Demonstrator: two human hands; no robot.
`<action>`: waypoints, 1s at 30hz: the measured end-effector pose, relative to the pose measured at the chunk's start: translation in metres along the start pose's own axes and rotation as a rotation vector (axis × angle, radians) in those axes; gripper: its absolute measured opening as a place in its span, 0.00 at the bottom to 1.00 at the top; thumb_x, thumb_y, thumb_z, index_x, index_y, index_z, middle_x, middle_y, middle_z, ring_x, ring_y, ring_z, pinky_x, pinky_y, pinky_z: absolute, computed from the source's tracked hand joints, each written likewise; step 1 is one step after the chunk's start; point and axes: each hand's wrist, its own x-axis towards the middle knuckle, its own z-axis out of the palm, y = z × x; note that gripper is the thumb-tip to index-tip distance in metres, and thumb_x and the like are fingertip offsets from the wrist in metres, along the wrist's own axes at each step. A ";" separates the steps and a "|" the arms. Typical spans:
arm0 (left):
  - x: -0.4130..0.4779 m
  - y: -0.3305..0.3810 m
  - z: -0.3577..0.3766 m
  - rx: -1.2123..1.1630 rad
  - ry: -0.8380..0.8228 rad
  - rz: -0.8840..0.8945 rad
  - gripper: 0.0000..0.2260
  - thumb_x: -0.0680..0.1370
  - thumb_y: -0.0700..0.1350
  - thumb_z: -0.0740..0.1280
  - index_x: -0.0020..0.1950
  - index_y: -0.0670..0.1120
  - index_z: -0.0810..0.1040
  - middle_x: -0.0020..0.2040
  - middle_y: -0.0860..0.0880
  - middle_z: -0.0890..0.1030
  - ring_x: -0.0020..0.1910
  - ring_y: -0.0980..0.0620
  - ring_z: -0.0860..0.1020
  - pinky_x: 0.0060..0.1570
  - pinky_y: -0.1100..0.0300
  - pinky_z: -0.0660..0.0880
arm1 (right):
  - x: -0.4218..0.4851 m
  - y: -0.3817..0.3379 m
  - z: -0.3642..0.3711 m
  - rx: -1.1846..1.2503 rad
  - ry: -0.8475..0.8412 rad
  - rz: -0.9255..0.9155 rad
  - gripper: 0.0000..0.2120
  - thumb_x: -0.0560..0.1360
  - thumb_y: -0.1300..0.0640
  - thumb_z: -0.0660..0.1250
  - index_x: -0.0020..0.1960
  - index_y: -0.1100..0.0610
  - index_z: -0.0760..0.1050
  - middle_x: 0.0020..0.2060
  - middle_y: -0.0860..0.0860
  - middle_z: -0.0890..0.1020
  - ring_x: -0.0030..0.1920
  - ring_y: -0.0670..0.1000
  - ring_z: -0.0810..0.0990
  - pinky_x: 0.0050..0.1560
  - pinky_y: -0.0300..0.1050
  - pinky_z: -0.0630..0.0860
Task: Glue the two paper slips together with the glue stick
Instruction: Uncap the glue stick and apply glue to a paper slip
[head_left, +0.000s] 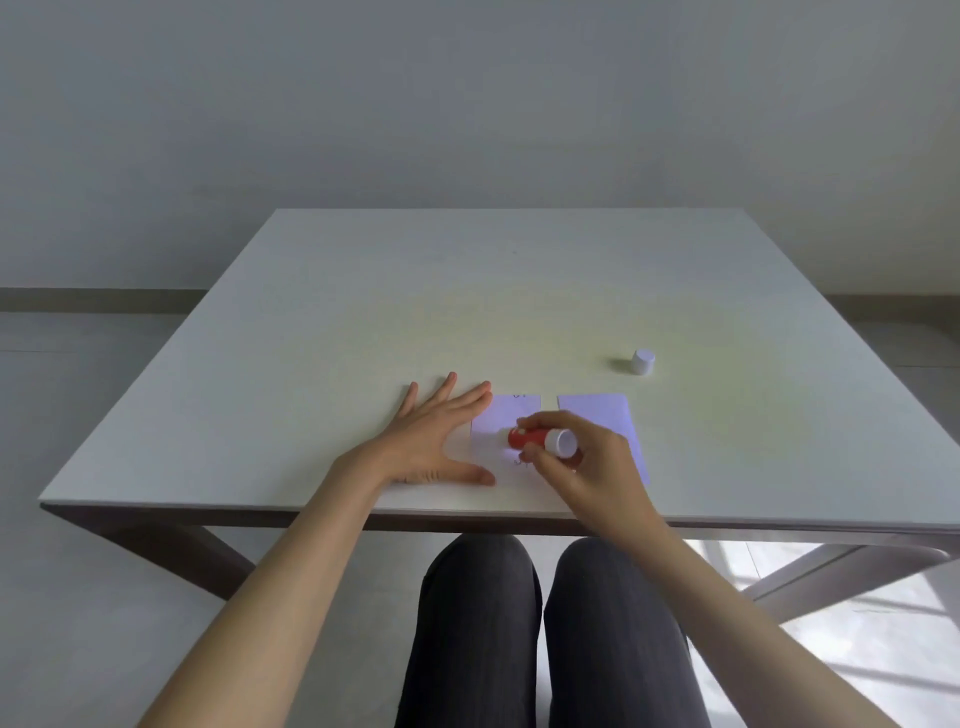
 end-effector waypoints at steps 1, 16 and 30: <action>0.001 0.000 0.000 0.007 -0.004 -0.001 0.47 0.67 0.68 0.66 0.78 0.55 0.46 0.75 0.67 0.43 0.76 0.58 0.35 0.72 0.47 0.30 | -0.005 0.000 0.002 0.019 -0.039 -0.005 0.06 0.73 0.58 0.68 0.50 0.51 0.79 0.44 0.45 0.86 0.43 0.48 0.85 0.48 0.46 0.81; 0.002 -0.002 -0.001 0.062 -0.026 0.008 0.48 0.66 0.71 0.63 0.77 0.56 0.44 0.71 0.69 0.38 0.76 0.57 0.35 0.72 0.45 0.31 | -0.012 0.003 -0.014 0.160 -0.005 0.078 0.05 0.68 0.53 0.67 0.41 0.53 0.80 0.36 0.48 0.87 0.31 0.51 0.84 0.41 0.45 0.82; 0.000 0.001 -0.001 0.064 -0.020 -0.002 0.47 0.68 0.69 0.65 0.78 0.55 0.43 0.77 0.64 0.41 0.76 0.56 0.35 0.73 0.45 0.31 | 0.000 0.001 -0.004 0.077 -0.041 -0.049 0.04 0.71 0.59 0.68 0.45 0.54 0.80 0.37 0.49 0.87 0.34 0.48 0.85 0.42 0.39 0.80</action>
